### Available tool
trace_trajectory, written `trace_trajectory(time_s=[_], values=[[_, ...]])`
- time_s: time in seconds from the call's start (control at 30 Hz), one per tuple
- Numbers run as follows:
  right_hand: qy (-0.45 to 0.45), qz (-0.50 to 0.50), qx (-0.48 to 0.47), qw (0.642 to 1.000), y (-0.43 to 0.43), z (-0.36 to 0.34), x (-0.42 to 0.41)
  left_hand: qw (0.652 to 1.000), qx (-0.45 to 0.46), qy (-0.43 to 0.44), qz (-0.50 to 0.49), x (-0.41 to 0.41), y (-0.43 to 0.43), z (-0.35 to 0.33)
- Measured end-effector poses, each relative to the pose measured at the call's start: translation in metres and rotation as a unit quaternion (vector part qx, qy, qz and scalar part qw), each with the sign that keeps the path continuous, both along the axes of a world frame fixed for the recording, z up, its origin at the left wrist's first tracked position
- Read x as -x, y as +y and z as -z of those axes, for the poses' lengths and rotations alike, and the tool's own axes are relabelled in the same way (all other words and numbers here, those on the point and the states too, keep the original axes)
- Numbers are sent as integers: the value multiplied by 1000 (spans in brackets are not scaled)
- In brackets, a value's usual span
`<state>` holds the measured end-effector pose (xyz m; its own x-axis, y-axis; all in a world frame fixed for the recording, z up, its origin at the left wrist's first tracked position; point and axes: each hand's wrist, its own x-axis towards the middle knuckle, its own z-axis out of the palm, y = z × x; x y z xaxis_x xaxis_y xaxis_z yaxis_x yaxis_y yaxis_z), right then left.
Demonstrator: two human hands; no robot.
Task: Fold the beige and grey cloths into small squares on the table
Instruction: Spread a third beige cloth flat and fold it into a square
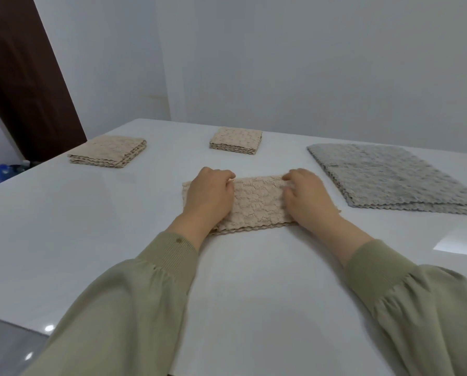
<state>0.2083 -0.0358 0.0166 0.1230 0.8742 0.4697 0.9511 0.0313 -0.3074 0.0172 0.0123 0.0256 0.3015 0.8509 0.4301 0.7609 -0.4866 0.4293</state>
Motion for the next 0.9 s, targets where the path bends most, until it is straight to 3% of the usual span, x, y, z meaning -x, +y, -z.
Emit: trace_trajectory(time_s=[0.1,0.2,0.3,0.47,0.57,0.63,0.8,0.9], values=[[-7,-43,29,999,18,2,23,994,19,106,13,-5,6,7],[-56,-39,156,985,28,9,31,969,94,228,26,-6,7,15],[-81,-20,242,967,27,10,20,954,140,263,34,-1,11,19],[-65,49,273,959,21,6,-17,947,160,277,34,12,12,17],[-67,77,268,958,16,8,-22,950,147,275,30,14,7,18],[-82,81,215,970,13,9,-18,957,114,265,13,14,2,19],[-96,11,105,990,9,1,7,955,129,266,24,18,-4,17],[-75,-27,137,987,16,3,21,949,147,278,25,17,-3,17]])
